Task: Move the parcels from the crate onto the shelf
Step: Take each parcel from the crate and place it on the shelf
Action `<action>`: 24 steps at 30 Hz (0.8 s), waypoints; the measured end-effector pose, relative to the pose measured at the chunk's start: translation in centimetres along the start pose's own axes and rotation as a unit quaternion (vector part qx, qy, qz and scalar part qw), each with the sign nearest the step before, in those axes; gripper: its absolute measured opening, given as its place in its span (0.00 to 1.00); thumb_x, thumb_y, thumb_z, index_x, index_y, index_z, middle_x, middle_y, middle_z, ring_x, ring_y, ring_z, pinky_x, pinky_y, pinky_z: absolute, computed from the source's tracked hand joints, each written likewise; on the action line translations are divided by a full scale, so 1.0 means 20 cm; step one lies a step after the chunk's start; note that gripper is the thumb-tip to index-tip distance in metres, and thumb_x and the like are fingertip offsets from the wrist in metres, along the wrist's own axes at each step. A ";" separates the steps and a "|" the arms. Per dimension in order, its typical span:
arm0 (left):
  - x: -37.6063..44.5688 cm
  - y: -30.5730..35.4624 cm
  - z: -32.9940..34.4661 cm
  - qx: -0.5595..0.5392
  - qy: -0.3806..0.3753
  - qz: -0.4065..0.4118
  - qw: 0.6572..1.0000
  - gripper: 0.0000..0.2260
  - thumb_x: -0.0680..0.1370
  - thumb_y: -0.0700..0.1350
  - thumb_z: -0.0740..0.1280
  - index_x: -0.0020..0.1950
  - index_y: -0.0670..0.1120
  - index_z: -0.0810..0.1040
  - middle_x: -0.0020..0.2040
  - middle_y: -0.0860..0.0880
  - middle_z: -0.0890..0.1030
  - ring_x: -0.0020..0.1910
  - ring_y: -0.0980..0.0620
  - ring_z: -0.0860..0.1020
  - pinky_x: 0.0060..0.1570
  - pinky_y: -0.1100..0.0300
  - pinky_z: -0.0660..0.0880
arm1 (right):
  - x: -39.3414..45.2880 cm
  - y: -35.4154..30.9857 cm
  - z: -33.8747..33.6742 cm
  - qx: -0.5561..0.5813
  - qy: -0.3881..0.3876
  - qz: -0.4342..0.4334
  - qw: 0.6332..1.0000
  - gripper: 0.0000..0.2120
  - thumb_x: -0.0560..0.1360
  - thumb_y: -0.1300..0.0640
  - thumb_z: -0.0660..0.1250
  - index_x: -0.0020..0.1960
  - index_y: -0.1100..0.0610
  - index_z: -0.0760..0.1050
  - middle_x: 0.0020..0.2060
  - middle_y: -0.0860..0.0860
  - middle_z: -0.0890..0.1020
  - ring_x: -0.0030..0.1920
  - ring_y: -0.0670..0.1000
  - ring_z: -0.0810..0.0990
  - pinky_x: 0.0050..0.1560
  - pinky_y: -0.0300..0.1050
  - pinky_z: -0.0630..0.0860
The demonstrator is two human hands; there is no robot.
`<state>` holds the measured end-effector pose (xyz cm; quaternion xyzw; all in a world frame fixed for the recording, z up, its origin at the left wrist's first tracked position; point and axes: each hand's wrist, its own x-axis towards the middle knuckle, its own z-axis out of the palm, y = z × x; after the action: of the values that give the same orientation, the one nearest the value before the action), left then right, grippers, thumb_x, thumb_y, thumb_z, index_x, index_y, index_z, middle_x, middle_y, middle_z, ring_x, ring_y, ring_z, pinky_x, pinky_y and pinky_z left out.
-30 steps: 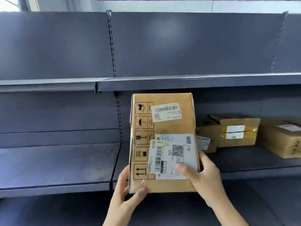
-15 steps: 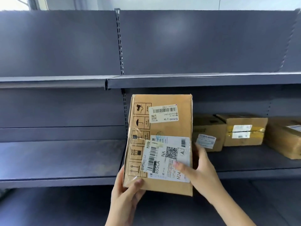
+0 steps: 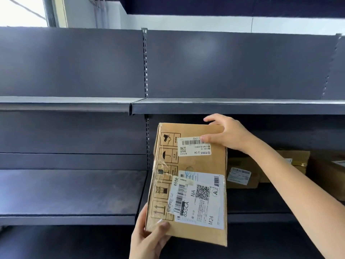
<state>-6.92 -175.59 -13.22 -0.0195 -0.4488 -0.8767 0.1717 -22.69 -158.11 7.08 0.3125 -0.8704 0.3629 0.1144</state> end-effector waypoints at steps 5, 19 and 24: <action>-0.01 0.01 -0.01 0.028 0.002 0.008 1.000 0.29 0.61 0.28 0.70 0.60 0.46 0.77 0.51 0.36 0.83 0.48 0.38 0.83 0.40 0.52 0.81 | -0.05 0.00 -0.02 -0.001 0.005 -0.021 1.000 0.16 0.64 0.43 0.74 0.49 0.44 0.77 0.44 0.40 0.81 0.45 0.41 0.79 0.38 0.35 0.75; 0.11 0.44 -0.01 0.261 0.021 0.151 0.953 0.21 0.64 0.39 0.65 0.55 0.56 0.74 0.45 0.55 0.85 0.39 0.61 0.81 0.34 0.68 0.77 | -0.56 0.24 0.23 0.281 0.192 0.069 0.938 0.21 0.56 0.40 0.74 0.45 0.47 0.79 0.42 0.41 0.85 0.42 0.43 0.84 0.33 0.36 0.79; 0.15 0.47 -0.04 0.294 0.019 0.129 0.947 0.25 0.64 0.43 0.61 0.58 0.64 0.72 0.46 0.58 0.83 0.41 0.59 0.81 0.32 0.62 0.77 | -0.69 0.27 0.50 0.337 0.219 0.137 0.906 0.25 0.55 0.38 0.73 0.46 0.50 0.78 0.41 0.42 0.85 0.41 0.43 0.84 0.35 0.38 0.79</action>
<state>-6.62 -182.11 -5.72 -0.0095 -0.6771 -0.6765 0.2895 -15.04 -155.87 -8.95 0.1233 -0.6835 0.7059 0.1392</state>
